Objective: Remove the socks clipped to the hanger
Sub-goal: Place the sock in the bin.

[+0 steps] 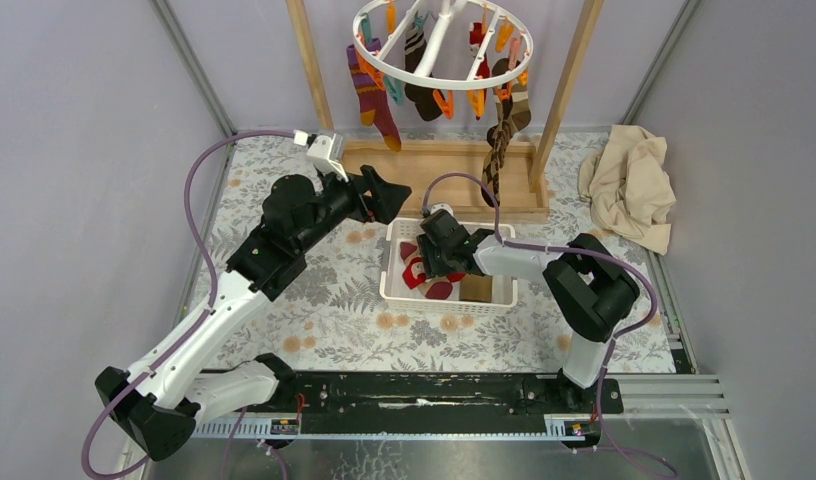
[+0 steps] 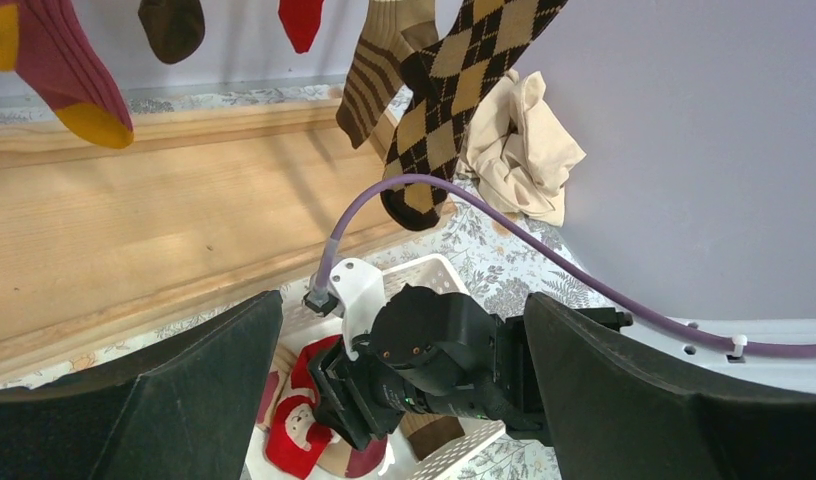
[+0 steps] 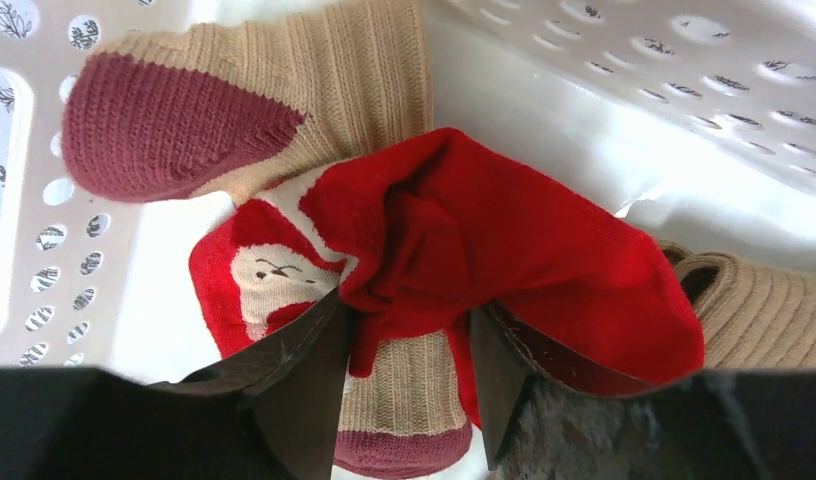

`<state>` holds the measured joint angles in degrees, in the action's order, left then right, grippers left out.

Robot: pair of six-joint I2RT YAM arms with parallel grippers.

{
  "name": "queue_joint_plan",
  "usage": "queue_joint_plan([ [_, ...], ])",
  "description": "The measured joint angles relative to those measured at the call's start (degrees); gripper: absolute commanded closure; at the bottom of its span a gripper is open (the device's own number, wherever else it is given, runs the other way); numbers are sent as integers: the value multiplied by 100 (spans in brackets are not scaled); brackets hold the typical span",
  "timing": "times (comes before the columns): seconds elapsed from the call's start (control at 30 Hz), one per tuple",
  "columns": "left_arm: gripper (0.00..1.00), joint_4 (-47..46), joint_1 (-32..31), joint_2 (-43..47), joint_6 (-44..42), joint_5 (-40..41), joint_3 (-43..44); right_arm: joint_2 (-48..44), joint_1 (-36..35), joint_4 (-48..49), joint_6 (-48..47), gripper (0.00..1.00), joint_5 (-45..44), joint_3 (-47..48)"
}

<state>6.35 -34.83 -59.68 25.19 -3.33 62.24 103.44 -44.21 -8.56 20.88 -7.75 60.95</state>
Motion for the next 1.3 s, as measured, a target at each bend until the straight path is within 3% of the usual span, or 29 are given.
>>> queue_joint_plan([
  [0.27,1,15,-2,-20,4,0,-46,-245,-129,85,74,46,-79,-173],
  [0.37,1,15,-2,-17,2,15,-46,-713,-170,-160,9,44,-83,-177],
  [0.5,1,15,-2,-17,2,50,-46,-1738,-188,-439,-122,33,-166,-85],
  [0.63,1,15,-7,-17,2,66,-46,-2590,-111,-439,-177,33,-205,79],
  [0.93,1,17,-28,-50,0,72,-44,-3342,1561,-101,13,32,352,-682],
  [1.3,1,22,-39,-103,-2,74,-44,-2994,2262,660,-28,33,437,-852],
])
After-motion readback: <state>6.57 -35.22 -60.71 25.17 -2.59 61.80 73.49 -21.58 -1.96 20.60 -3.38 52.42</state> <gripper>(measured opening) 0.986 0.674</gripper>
